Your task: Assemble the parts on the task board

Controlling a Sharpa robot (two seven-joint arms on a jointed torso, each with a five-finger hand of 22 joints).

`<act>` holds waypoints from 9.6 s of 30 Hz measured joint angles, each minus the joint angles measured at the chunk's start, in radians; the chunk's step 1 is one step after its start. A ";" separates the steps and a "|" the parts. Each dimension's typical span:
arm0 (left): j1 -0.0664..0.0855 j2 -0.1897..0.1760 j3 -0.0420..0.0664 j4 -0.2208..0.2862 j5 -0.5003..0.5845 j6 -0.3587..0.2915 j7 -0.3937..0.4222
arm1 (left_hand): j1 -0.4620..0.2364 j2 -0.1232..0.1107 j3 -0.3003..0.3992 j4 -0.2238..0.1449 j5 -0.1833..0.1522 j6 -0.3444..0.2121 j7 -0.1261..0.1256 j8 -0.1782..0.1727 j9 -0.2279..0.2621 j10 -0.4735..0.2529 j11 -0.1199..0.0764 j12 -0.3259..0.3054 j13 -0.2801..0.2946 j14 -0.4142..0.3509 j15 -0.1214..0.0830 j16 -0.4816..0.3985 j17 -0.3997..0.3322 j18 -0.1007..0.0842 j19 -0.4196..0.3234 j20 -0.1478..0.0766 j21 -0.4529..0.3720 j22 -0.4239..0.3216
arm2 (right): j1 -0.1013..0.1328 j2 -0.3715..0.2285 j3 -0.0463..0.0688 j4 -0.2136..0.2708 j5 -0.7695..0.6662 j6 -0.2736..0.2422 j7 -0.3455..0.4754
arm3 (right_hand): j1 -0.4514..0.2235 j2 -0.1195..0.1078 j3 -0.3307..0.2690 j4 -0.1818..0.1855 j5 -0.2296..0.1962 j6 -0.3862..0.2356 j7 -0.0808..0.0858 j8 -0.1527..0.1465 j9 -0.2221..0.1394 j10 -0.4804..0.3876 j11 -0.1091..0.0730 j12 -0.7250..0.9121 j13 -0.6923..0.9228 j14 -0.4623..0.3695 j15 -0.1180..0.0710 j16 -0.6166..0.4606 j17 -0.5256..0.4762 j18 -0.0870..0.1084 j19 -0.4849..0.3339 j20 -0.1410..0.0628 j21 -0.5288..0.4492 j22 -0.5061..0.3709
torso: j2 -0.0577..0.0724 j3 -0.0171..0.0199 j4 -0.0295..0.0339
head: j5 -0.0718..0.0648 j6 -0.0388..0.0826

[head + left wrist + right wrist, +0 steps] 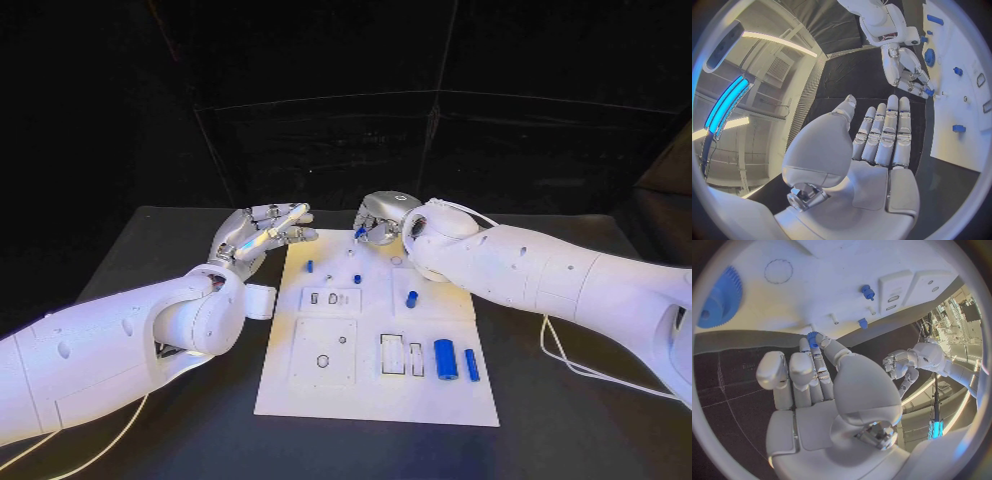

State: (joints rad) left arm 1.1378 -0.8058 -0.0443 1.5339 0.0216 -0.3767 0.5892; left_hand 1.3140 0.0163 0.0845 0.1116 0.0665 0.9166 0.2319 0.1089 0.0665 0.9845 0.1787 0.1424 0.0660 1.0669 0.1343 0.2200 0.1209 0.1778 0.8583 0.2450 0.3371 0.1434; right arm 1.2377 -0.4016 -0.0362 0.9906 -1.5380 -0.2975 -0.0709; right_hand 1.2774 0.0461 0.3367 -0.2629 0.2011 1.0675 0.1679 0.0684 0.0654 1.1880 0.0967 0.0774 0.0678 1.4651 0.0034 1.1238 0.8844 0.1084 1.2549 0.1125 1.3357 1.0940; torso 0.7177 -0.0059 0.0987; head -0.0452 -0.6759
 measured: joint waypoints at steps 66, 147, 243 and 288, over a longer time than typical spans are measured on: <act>0.001 -0.012 0.000 0.003 0.013 0.018 -0.007 | 0.004 0.004 0.000 -0.006 0.000 0.000 0.000 0.000 0.000 0.000 0.000 -0.003 0.000 0.000 0.000 -0.004 0.000 0.000 0.000 0.000 0.000 -0.002 | 0.028 -0.334 0.038 0.280 0.246 -0.010 -0.093 | -0.024 -0.122 -0.319 0.254 0.039 -0.202 -0.005 0.039 0.007 -0.013 -0.024 0.842 0.651 0.002 -0.008 0.273 0.319 -0.039 0.134 -0.005 0.123 0.211 | -0.004 0.0051 -0.0285 | 0.005 0.013; 0.000 0.001 -0.003 -0.029 0.021 0.052 -0.026 | 0.005 0.005 0.000 -0.011 0.000 0.000 0.000 0.000 0.000 0.004 0.004 -0.003 0.000 0.000 0.000 -0.008 0.002 0.000 0.000 0.000 0.000 -0.004 | -0.039 -0.254 0.045 0.179 0.109 0.090 -0.173 | 0.143 -0.010 -0.381 0.279 0.031 -0.190 0.001 0.159 0.006 0.213 -0.013 1.347 1.242 -0.002 0.013 0.372 0.423 -0.070 0.207 0.011 0.181 0.213 | -0.003 0.0050 -0.0265 | -0.020 0.002; 0.000 0.003 -0.003 -0.027 0.022 0.066 -0.036 | 0.014 0.014 0.008 -0.019 0.000 0.004 0.004 -0.004 0.000 0.004 0.004 -0.007 0.000 0.000 0.000 -0.012 0.002 0.000 0.003 -0.003 0.000 -0.006 | -0.057 -0.015 0.034 0.172 -0.039 0.052 -0.259 | -0.016 -0.079 -0.340 0.399 -0.012 -0.204 0.022 0.016 0.001 0.175 0.003 1.289 1.230 0.003 0.015 0.372 0.423 -0.070 0.209 0.016 0.198 0.213 | -0.002 0.0054 -0.0266 | 0.006 -0.009; -0.003 0.008 -0.004 -0.040 0.022 0.073 -0.041 | 0.027 0.017 0.014 -0.042 0.000 0.007 0.000 -0.004 0.000 0.007 0.000 -0.011 0.000 0.004 -0.004 -0.020 0.004 0.000 0.007 0.000 0.000 -0.010 | -0.065 -0.466 0.032 0.259 0.459 -0.046 0.270 | 0.154 -0.075 -0.327 0.313 0.041 -0.169 0.013 0.021 0.003 0.161 -0.004 1.261 1.206 0.004 0.014 0.363 0.423 -0.070 0.209 0.016 0.174 0.213 | -0.008 0.0235 -0.0664 | -0.005 0.005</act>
State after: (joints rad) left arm 1.1353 -0.7975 -0.0487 1.4938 0.0434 -0.3041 0.5480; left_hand 1.3411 0.0335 0.0984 0.0701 0.0665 0.9239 0.2321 0.1048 0.0667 0.9917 0.1785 0.1315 0.0659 1.0705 0.1306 0.2004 0.1253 0.1774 0.8651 0.2452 0.3371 0.1338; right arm 1.1724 -0.8673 -0.0041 1.2499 -1.0792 -0.3439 0.1989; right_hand 1.4315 -0.0288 0.0095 0.0501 0.2419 0.8982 0.1807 0.0889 0.0682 1.3485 0.0928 1.3382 1.2740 1.4687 0.0178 1.4870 1.3073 0.0384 1.4637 0.1286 1.5094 1.3073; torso 0.7093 0.0175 0.0322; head -0.0500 -0.6708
